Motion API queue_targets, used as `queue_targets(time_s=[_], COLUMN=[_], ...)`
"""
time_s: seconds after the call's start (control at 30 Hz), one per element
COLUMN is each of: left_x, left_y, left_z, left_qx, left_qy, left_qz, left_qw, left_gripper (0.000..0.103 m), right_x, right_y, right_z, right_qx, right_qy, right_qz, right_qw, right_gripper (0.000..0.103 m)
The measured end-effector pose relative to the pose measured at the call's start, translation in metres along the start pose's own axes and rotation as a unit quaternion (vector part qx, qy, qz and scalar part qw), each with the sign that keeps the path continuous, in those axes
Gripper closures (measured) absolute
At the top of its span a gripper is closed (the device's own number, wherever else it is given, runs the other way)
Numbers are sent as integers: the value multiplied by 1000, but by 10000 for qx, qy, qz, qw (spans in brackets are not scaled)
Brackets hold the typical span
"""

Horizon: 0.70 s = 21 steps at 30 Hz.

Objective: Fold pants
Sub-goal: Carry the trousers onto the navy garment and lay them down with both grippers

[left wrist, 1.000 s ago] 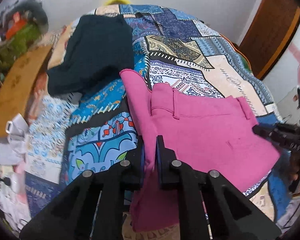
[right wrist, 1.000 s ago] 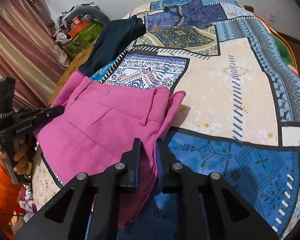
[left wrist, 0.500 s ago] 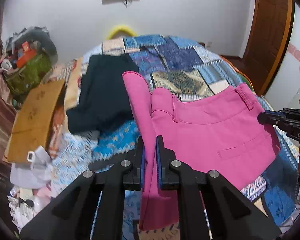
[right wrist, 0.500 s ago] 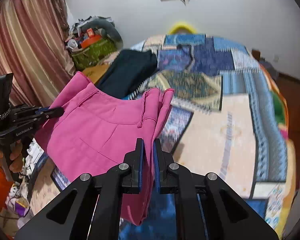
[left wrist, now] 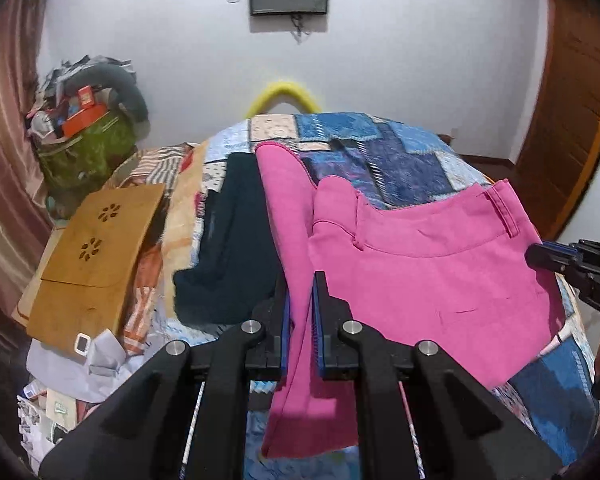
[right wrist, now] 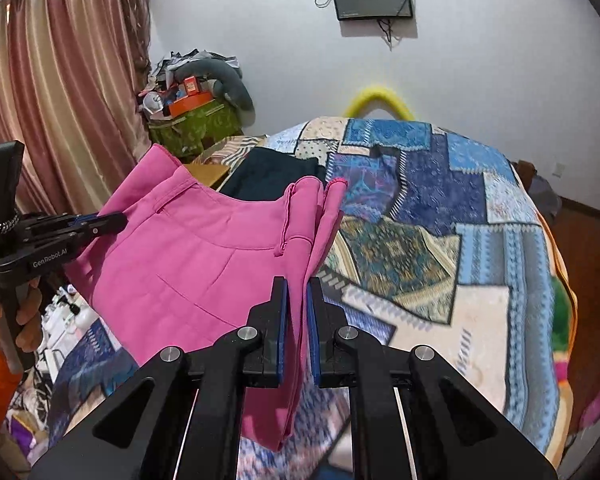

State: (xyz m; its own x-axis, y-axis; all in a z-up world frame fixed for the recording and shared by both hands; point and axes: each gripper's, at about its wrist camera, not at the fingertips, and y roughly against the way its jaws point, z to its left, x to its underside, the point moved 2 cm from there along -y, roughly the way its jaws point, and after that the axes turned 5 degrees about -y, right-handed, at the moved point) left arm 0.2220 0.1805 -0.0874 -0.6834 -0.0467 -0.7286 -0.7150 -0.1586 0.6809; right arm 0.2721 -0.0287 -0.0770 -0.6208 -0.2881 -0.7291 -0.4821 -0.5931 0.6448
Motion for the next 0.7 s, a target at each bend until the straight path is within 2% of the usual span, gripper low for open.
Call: queue_targets(time_s=[0.37, 0.7], left_x=[-34, -45], left_y=[-65, -144], left_z=[62, 114], left_qx=[-560, -745], left_qy=[415, 744], left_qz=[249, 532], left_qw=[9973, 9930], left_gripper=[93, 93], right_x=[-49, -81], right_y=[-79, -158], right_z=[23, 33], right_qx=[185, 290], right_qy=[171, 142], right_qz=[152, 287], right_qw=[9996, 9991], right_gripper=[95, 95])
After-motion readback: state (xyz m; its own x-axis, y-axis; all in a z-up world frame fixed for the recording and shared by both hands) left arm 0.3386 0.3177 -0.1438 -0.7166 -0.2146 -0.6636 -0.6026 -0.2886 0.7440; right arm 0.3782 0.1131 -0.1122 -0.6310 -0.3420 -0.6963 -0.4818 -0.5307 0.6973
